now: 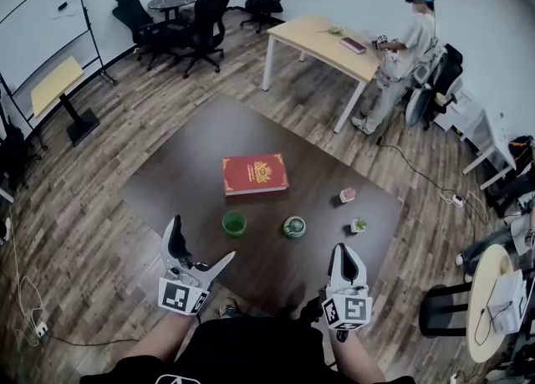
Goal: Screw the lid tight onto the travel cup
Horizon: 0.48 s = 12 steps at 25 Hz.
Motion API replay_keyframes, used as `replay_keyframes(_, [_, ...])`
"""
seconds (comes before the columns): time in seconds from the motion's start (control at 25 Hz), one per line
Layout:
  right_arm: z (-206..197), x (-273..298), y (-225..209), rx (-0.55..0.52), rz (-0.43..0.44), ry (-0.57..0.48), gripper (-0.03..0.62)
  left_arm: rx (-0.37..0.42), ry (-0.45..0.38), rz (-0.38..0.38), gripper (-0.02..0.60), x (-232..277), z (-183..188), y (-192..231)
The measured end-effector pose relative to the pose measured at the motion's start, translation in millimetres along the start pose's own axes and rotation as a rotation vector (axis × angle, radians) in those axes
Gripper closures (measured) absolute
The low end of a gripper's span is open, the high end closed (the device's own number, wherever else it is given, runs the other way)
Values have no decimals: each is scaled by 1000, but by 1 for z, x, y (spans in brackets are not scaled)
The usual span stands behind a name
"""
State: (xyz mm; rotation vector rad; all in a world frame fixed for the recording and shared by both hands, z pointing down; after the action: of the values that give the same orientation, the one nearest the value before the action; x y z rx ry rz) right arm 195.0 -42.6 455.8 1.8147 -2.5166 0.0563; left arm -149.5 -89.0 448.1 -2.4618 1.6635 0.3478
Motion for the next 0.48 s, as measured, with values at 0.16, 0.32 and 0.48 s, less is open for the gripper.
replay_keyframes(0.16, [-7, 0, -3, 12, 21, 24, 585, 42, 14, -33, -6, 4, -6, -9])
replay_keyframes(0.32, [-4, 22, -8, 15, 101, 63, -4, 65, 119, -56, -6, 1, -29, -14])
replay_keyframes(0.48, [13, 44, -22, -53, 119, 65, -4, 41, 227, -74, -6, 5, -69, -11])
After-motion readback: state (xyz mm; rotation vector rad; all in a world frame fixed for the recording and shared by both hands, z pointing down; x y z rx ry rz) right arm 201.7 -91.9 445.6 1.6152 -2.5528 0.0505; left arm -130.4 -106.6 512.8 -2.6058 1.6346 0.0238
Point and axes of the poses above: the fingertips, and each gripper's own axes: x forward along the fingers, y to its left, z out of its top, the point moved 6 cm from there along -x, backward along the fingers, and after that the axes turned 10 degrees about z, right-handed, at the moved point
